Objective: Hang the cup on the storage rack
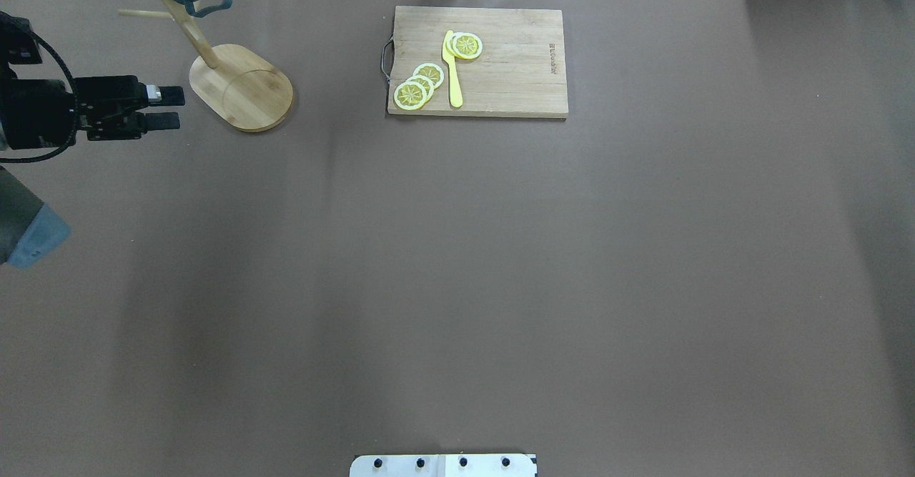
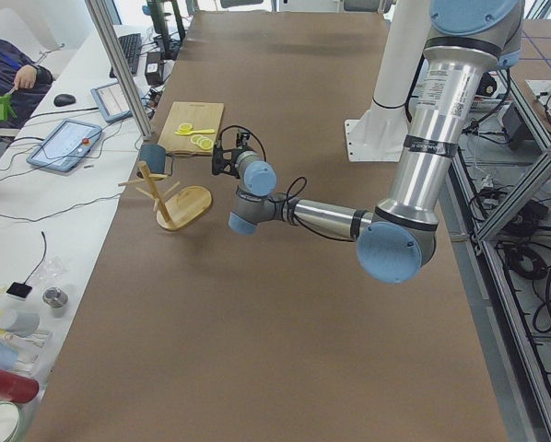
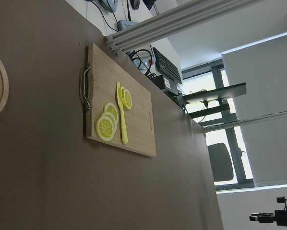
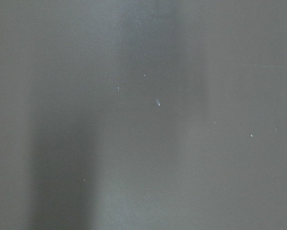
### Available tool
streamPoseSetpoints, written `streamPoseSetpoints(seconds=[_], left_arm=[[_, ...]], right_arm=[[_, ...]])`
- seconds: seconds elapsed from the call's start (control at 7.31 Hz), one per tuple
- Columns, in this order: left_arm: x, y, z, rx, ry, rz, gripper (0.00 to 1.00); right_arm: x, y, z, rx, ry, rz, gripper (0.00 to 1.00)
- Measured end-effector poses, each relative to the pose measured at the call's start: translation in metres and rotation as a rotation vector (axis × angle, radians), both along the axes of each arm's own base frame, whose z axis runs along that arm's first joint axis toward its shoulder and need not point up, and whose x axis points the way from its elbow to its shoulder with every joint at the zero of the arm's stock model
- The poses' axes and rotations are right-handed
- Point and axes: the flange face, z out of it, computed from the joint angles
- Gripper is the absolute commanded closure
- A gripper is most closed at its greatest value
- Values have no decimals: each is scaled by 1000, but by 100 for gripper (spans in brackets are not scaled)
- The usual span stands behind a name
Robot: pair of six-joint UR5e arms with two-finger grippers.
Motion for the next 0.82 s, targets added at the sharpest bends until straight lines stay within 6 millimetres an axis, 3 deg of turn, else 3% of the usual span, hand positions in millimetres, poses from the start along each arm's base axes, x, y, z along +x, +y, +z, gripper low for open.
streamPoseSetpoints(seconds=[0.41,0.82], left_arm=[[-47,-4,44,341,-304,-159,1],[-89,-10,78,488,-551,-227,1]], right_arm=[[0,0,0,-2,-4,1,0],[0,1,1,-4,-5,1,0]])
